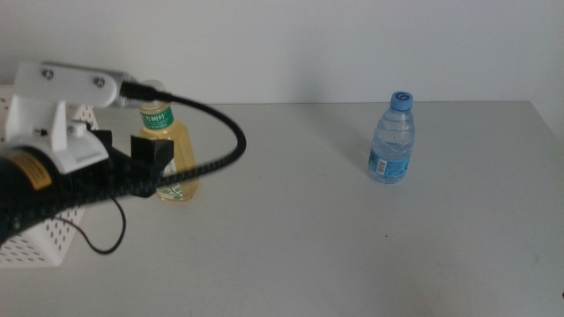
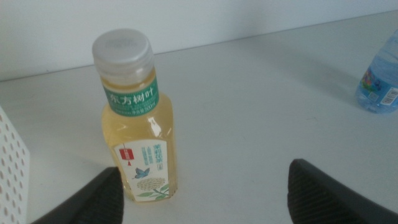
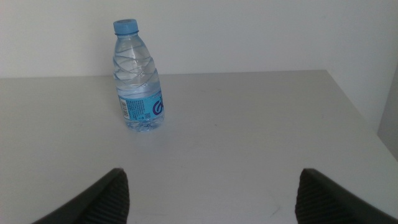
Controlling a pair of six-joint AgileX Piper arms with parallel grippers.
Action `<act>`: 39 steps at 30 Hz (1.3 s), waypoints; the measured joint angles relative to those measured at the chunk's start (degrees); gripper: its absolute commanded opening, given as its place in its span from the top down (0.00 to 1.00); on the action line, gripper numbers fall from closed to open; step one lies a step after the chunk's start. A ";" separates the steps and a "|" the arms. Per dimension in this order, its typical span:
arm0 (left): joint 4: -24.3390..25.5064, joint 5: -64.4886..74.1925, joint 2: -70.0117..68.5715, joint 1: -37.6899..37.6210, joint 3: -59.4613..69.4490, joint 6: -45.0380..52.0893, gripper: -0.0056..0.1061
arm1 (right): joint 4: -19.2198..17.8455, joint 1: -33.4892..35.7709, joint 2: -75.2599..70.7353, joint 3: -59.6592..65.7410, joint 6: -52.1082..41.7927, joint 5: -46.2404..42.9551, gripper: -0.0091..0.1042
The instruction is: Use arms to grab the bottles and put them into the dustbin to the left of the table.
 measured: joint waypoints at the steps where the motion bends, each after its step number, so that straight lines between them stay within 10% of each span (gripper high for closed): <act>1: -0.44 -4.22 -0.51 0.00 3.31 0.00 0.17 | 0.00 0.00 0.00 0.00 0.00 0.00 0.09; 39: -4.71 -51.95 28.16 2.40 15.90 -0.46 0.14 | 0.00 0.00 0.00 0.00 0.00 0.00 0.09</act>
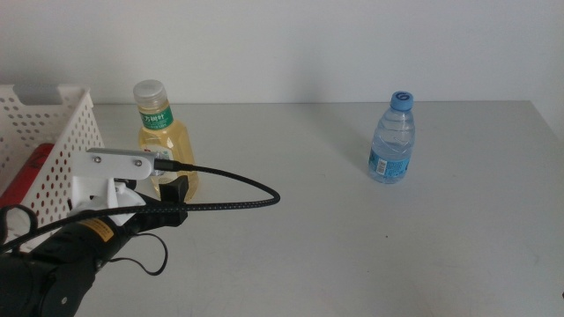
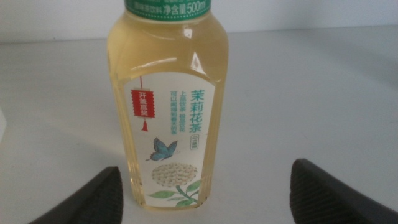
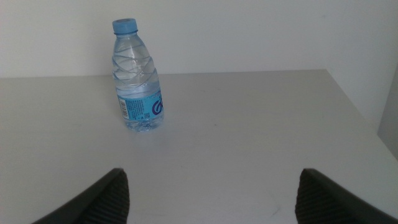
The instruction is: Use arms to grab the bottles and put them into the dustbin to the left of the table.
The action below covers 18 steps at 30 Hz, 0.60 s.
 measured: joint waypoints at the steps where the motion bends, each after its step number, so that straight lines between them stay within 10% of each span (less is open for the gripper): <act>1: 0.28 -0.14 1.22 0.19 -0.86 -0.02 0.14 | 0.00 0.00 0.00 0.00 0.00 0.00 0.09; 18: 0.17 -4.65 12.56 0.25 -7.57 0.49 0.15 | 0.00 0.00 0.00 0.00 0.00 0.00 0.09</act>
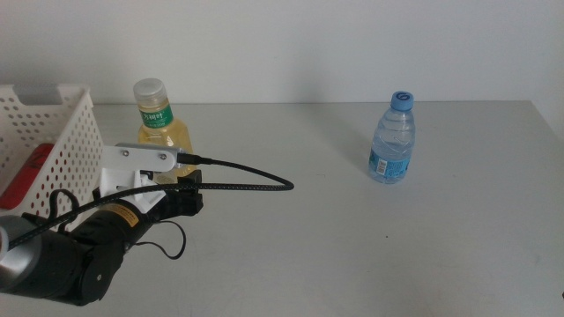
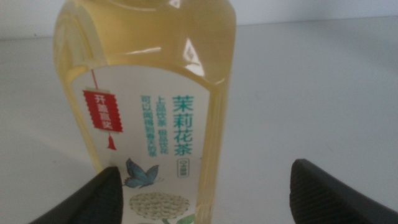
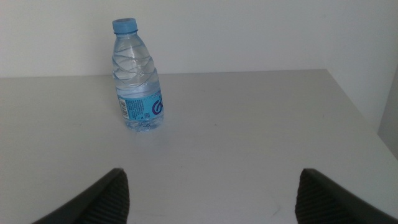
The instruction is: Use arms to grab the bottles and put them into the dustbin to the left of the table.
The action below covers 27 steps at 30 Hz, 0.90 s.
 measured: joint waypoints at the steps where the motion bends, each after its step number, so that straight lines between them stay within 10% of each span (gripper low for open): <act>1: -0.28 0.00 0.00 0.00 0.00 0.12 0.15 | 0.00 0.00 0.00 0.00 0.00 0.00 0.09; 20: -4.74 -3.57 0.00 0.99 0.00 3.35 0.15 | 0.00 0.00 0.00 0.00 0.00 0.00 0.09; 27: 5.86 -2.36 0.00 6.54 -2.16 2.90 0.15 | 0.00 0.00 0.00 0.00 0.00 0.00 0.09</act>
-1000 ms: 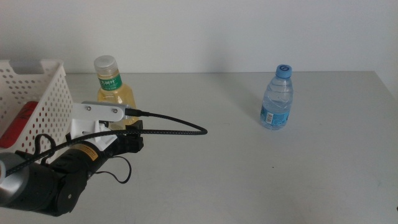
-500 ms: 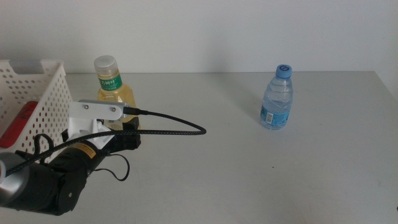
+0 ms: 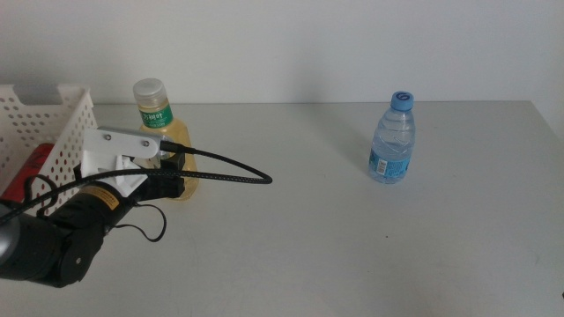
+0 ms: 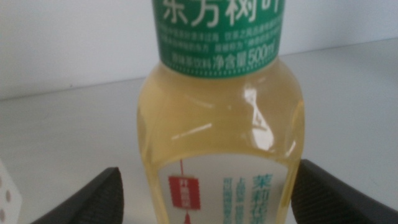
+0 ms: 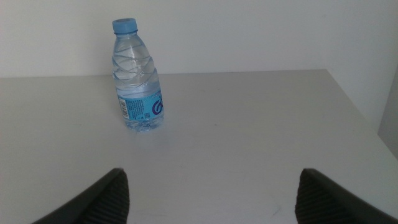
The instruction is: Use arms to grab the bottles and put them into the dustbin to the left of the table.
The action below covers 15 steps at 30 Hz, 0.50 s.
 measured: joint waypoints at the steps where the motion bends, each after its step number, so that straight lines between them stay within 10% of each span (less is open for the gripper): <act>1: 2.12 0.39 0.00 0.59 -0.63 -0.38 0.15 | 0.00 0.00 0.00 0.00 0.00 0.00 0.09; 10: 10.16 1.29 6.53 2.61 -7.89 -5.63 0.16 | 0.00 0.00 0.00 0.00 0.00 0.00 0.09; 15: 13.39 2.21 7.88 3.14 -9.62 -8.97 0.48 | 0.00 0.00 0.00 0.00 0.00 0.00 0.09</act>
